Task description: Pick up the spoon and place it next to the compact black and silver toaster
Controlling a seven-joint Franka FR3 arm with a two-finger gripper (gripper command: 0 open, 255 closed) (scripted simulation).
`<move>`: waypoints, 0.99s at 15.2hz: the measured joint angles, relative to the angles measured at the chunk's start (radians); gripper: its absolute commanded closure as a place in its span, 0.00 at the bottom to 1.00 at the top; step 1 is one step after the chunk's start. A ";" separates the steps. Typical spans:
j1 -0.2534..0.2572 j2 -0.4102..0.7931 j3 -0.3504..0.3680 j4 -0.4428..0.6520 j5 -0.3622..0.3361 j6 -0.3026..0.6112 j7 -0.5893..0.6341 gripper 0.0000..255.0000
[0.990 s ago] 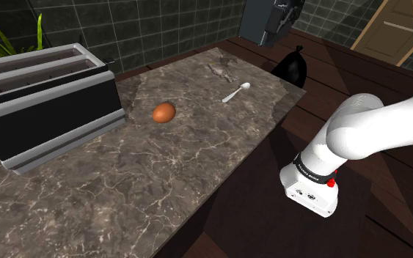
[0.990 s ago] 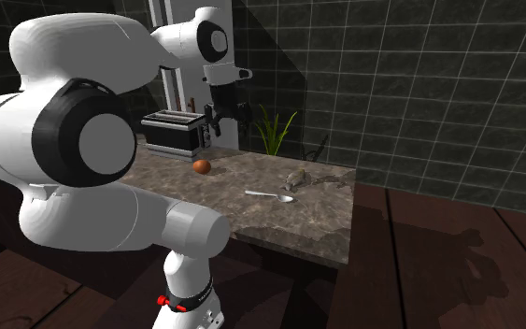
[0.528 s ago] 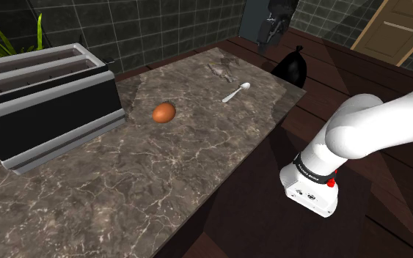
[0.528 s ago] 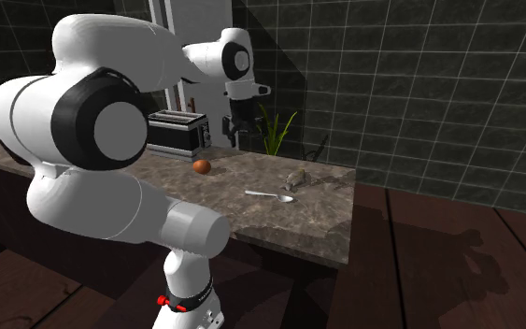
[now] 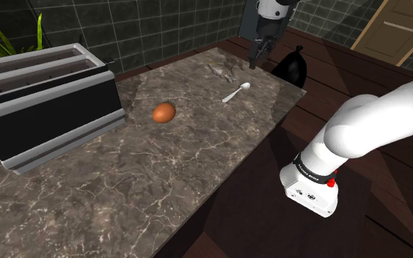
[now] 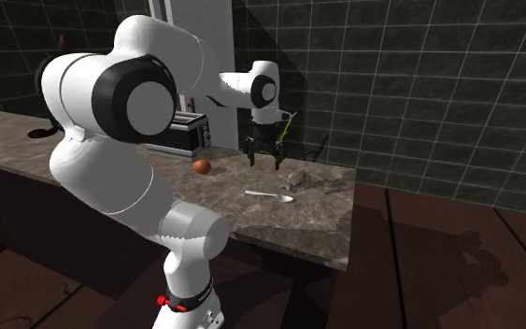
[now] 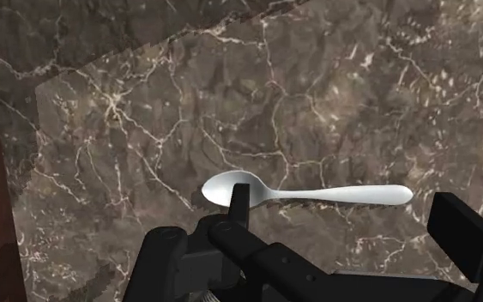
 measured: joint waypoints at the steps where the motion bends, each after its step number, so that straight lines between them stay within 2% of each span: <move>1: -0.007 0.040 -0.020 0.007 -0.003 0.026 -0.019 0.00; 9: -0.034 0.321 -0.123 0.046 0.030 0.203 -0.136 0.00; 15: -0.037 0.380 -0.137 0.019 0.041 0.279 -0.155 0.00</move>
